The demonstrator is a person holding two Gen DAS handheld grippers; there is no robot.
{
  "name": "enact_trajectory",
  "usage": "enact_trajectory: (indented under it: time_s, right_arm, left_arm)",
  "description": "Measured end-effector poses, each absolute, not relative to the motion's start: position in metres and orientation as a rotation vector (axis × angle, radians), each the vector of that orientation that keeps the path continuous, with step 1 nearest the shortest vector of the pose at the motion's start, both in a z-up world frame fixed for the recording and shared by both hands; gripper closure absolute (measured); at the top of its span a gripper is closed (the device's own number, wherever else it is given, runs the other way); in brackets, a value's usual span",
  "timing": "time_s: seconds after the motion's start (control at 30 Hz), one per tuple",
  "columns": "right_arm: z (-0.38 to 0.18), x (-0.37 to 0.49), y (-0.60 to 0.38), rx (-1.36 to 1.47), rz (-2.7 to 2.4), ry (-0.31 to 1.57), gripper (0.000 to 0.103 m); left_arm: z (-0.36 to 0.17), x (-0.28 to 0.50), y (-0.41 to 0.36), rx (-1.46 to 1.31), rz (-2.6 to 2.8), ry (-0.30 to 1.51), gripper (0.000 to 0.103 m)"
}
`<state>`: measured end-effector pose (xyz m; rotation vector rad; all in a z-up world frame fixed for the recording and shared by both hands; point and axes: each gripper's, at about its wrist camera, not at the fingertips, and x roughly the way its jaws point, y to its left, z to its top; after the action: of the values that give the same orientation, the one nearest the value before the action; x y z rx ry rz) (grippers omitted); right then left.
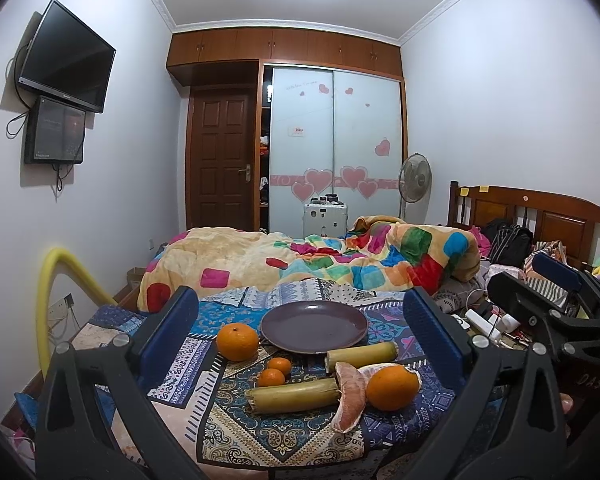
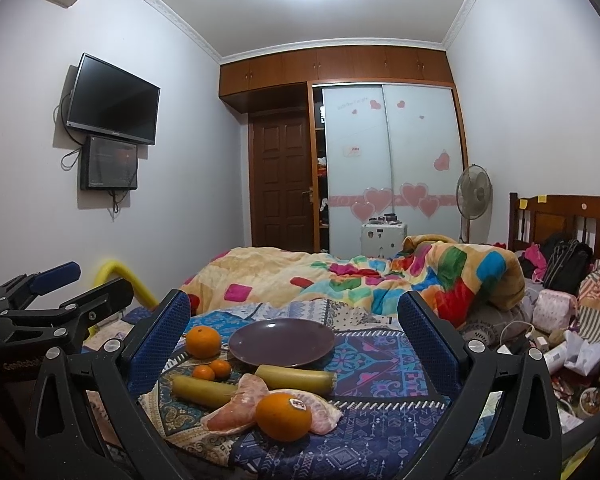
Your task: Organize fruits
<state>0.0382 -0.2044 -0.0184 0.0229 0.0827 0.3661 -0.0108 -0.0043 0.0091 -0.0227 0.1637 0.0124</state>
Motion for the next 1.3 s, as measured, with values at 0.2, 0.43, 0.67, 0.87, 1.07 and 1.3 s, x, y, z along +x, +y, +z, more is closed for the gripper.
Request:
enact_trajectory:
  time_s: [0.2, 0.43, 0.67, 0.87, 1.07, 1.3]
  right_arm:
    - [-0.018, 0.039, -0.204, 0.023, 0.369, 0.086, 0.0]
    - [-0.018, 0.041, -0.202, 0.024, 0.374, 0.091, 0.0]
    - [-0.018, 0.041, -0.201, 0.024, 0.376, 0.092, 0.0]
    - [-0.017, 0.041, -0.201, 0.024, 0.377, 0.092, 0.0]
    - [-0.018, 0.041, -0.2, 0.028, 0.379, 0.096, 0.0]
    - [-0.019, 0.041, -0.2, 0.028, 0.381, 0.096, 0.0]
  left_arm:
    - [0.004, -0.005, -0.003, -0.026, 0.015, 0.166, 0.0]
    - [0.002, -0.003, -0.001, -0.028, 0.016, 0.168, 0.0]
    - [0.001, -0.003, -0.001, -0.026, 0.017, 0.166, 0.0]
    - [0.0, -0.002, -0.001, -0.032, 0.015, 0.17, 0.0]
    - [-0.003, 0.0, 0.0, -0.031, 0.015, 0.17, 0.0]
    - [-0.005, 0.001, 0.0, -0.032, 0.018, 0.17, 0.0]
